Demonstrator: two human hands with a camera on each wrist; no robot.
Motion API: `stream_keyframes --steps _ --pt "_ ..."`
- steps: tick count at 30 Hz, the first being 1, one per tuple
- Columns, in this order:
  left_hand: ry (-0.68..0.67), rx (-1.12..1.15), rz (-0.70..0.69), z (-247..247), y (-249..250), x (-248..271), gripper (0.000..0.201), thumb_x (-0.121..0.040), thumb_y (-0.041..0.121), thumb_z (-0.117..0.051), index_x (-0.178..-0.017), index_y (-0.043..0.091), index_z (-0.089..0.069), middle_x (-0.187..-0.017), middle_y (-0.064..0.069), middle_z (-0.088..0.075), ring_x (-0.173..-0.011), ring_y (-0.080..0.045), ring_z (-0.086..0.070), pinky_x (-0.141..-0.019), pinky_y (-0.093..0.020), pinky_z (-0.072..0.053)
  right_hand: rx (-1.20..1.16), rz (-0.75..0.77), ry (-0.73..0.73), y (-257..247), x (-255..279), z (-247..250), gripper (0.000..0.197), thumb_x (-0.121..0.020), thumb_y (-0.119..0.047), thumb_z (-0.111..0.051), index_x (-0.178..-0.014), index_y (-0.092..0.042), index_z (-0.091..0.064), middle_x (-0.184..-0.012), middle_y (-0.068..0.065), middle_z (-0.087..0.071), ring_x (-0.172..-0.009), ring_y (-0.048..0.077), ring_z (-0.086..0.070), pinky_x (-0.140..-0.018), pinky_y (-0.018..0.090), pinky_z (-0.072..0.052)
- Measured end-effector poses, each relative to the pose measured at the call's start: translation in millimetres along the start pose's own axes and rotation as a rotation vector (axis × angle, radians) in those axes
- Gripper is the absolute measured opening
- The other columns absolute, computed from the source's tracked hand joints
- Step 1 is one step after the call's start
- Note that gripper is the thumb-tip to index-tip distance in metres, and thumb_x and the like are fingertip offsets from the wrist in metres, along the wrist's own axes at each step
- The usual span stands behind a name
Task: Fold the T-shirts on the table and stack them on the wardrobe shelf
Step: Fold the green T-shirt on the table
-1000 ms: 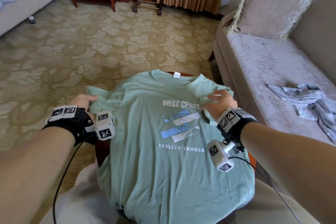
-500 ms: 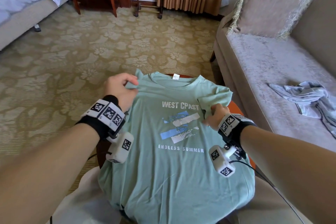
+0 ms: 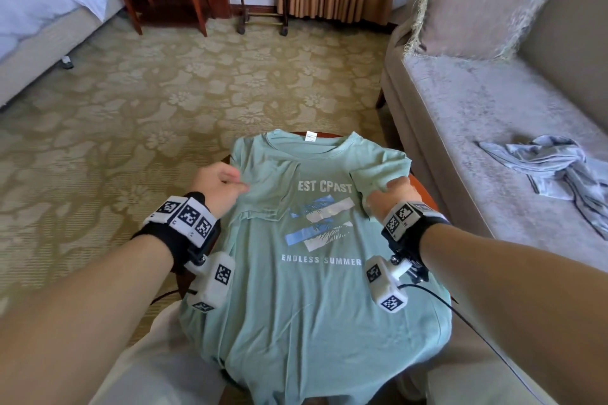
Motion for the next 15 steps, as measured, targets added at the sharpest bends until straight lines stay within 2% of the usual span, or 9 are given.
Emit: stream_keyframes --steps 2,5,8,10,12,15 --pt "-0.048 -0.188 -0.063 -2 -3 8 0.024 -0.081 0.016 -0.075 -0.103 0.017 -0.066 -0.114 -0.001 -0.066 -0.106 -0.017 -0.060 -0.087 -0.026 -0.044 0.060 0.039 0.068 -3 5 3 0.067 -0.080 -0.027 -0.059 -0.140 -0.015 -0.033 -0.138 0.008 -0.042 -0.127 0.030 -0.042 -0.105 0.044 -0.039" --pt "-0.093 -0.386 -0.155 -9 -2 15 0.034 -0.083 0.020 -0.073 -0.116 0.019 -0.062 -0.128 -0.003 -0.057 -0.118 -0.020 -0.052 -0.092 -0.024 -0.039 0.112 0.128 0.139 -11 9 3 0.054 -0.083 -0.025 -0.059 -0.133 -0.018 -0.039 -0.136 0.007 -0.040 -0.128 0.028 -0.035 -0.105 0.040 -0.032" --pt "-0.229 -0.506 -0.111 -20 -9 20 0.060 -0.076 0.027 -0.080 -0.128 0.020 -0.053 -0.138 -0.002 -0.042 -0.129 -0.022 -0.039 -0.106 -0.032 -0.036 0.193 0.257 0.095 -26 10 -14 0.055 -0.084 -0.029 -0.060 -0.134 -0.023 -0.039 -0.137 0.003 -0.037 -0.128 0.025 -0.032 -0.106 0.042 -0.033" --pt "-0.266 -0.571 -0.060 -25 -17 22 0.071 -0.067 0.032 -0.084 -0.128 0.024 -0.049 -0.134 0.001 -0.035 -0.128 -0.021 -0.035 -0.106 -0.040 -0.038 0.249 0.333 0.064 -41 9 -29 0.060 -0.084 -0.033 -0.060 -0.138 -0.027 -0.036 -0.143 0.001 -0.032 -0.132 0.023 -0.028 -0.108 0.043 -0.033" --pt "-0.201 -0.560 -0.063 -22 -23 20 0.059 -0.067 0.030 -0.084 -0.117 0.025 -0.052 -0.124 0.002 -0.037 -0.121 -0.019 -0.037 -0.101 -0.037 -0.040 0.327 0.371 0.008 -52 7 -45 0.069 -0.084 -0.042 -0.060 -0.145 -0.030 -0.028 -0.153 -0.001 -0.018 -0.140 0.023 -0.018 -0.112 0.047 -0.028" --pt "-0.033 -0.509 -0.143 -9 -29 13 0.018 -0.079 0.017 -0.072 -0.089 0.022 -0.059 -0.103 0.001 -0.047 -0.109 -0.023 -0.047 -0.086 -0.029 -0.040 0.479 0.319 -0.095 -44 -2 -65 0.083 -0.084 -0.056 -0.056 -0.150 -0.031 -0.012 -0.159 -0.002 0.006 -0.147 0.026 0.003 -0.115 0.055 -0.018"
Point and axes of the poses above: each hand's wrist, its own x-axis away from the middle knuckle, its own z-axis out of the back of the hand, y = z × x, the point moved 4 cm from there along -x, towards the middle knuckle
